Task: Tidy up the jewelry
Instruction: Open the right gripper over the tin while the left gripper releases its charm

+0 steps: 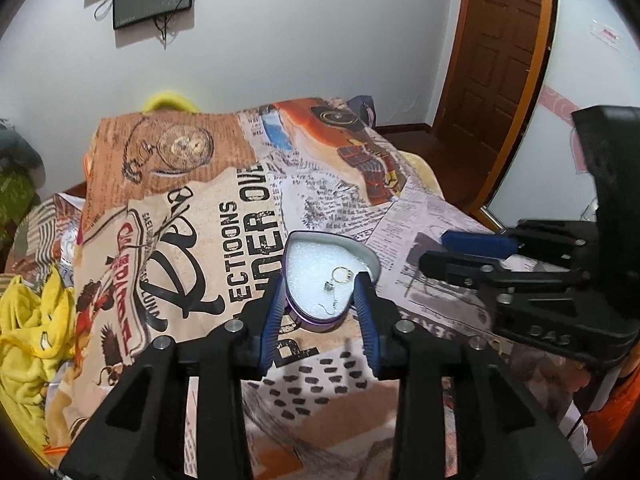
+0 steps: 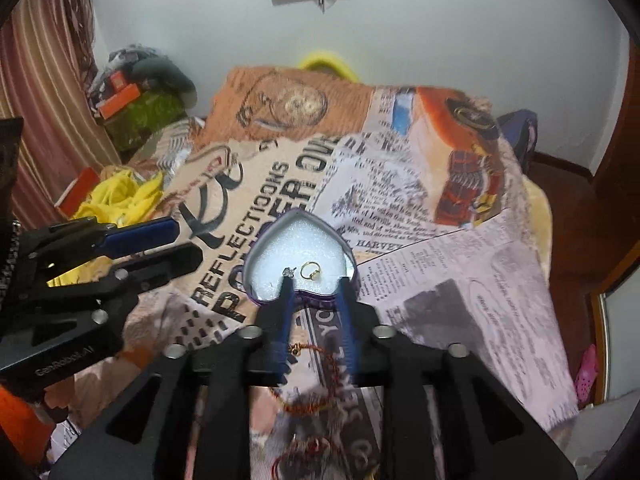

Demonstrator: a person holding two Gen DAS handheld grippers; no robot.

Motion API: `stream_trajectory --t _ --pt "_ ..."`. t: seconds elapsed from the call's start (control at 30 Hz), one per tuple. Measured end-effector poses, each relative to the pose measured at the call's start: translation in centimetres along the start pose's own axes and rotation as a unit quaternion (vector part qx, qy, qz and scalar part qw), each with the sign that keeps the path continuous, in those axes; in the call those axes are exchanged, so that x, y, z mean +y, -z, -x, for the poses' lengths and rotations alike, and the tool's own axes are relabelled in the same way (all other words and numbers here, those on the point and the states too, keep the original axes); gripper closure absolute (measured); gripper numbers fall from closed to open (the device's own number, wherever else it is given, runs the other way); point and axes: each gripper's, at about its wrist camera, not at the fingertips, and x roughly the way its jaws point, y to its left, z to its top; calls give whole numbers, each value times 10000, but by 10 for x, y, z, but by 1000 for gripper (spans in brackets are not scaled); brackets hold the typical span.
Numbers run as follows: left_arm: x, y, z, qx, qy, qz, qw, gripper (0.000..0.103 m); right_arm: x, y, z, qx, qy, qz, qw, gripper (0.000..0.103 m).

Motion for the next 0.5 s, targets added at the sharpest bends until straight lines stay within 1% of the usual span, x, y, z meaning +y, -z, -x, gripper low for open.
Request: stream_trajectory --t 0.03,0.07,0.1,0.17,0.33,0.5 --pt "-2 1 4 -8 3 -14 10000 68 1 2 8 -89 55 6 9999 70" --pt "-4 2 8 -12 6 -19 10000 67 1 4 15 -168 108 19 9998 67" --pt "-6 3 12 -16 11 -21 10000 66 1 6 22 -228 150 35 9996 67" --pt "-10 6 19 -41 12 -17 10000 59 1 11 35 -326 211 29 9992 66" --pt "-21 16 27 15 73 -33 10000 58 -2 25 55 -438 367 -55 9984 66" --pt "-32 27 27 166 149 -49 9997 58 -12 42 66 -416 499 -240 9976 66"
